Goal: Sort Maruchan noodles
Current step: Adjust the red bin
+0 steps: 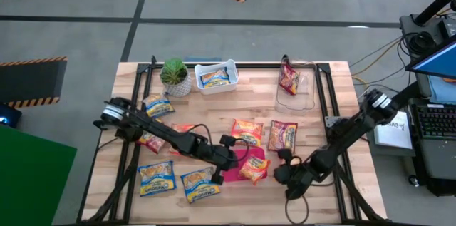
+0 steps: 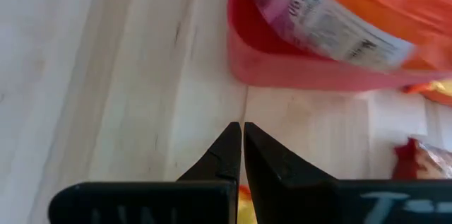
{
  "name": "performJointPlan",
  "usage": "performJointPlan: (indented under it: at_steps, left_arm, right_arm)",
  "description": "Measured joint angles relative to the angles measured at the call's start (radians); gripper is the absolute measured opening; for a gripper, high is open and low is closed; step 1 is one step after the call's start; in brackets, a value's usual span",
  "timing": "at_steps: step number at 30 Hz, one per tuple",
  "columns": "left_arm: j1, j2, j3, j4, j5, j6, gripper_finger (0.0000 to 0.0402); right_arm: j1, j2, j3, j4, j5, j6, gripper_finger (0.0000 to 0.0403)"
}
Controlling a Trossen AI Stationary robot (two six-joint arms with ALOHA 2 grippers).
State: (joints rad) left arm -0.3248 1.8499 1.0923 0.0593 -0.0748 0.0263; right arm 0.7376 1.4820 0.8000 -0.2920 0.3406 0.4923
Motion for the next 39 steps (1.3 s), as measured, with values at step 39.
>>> performJointPlan:
  at_steps: [39]
  left_arm:
    - [0.01, 0.088, -0.003, 0.172, 0.142, -0.103, 0.0]
  right_arm:
    - [-0.069, 0.124, 0.042, 0.208, 0.027, -0.198, 0.0009]
